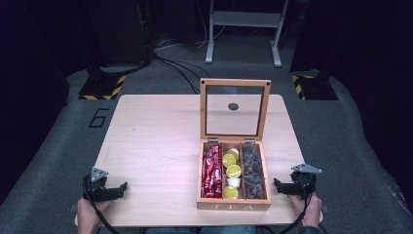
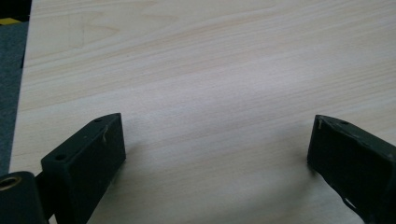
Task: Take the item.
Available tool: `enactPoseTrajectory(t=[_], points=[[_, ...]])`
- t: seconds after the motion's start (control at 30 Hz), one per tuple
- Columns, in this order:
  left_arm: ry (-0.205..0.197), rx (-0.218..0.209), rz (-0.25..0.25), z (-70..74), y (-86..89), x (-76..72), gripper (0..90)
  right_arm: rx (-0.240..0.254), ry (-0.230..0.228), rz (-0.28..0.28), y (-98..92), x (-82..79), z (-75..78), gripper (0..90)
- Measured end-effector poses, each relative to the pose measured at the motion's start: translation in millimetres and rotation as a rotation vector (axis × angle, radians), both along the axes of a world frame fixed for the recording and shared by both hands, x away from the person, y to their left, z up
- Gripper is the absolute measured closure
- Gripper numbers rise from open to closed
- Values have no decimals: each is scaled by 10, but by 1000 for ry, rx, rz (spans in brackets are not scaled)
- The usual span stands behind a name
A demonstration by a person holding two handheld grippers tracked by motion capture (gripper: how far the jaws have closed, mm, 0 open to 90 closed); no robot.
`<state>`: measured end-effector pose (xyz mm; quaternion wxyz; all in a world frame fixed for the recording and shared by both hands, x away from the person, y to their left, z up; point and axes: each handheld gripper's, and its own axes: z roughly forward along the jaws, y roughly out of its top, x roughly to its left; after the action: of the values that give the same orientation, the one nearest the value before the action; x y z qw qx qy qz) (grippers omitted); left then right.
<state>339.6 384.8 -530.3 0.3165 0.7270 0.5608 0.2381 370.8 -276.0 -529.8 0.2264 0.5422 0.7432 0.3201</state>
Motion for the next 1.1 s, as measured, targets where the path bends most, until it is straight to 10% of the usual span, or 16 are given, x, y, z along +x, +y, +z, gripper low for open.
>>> enactPoseTrajectory(t=[1.1], points=[[-19, -55, -182, 620, -763, 204, 3, -12, -2, -6, 5, 7, -3, 0]])
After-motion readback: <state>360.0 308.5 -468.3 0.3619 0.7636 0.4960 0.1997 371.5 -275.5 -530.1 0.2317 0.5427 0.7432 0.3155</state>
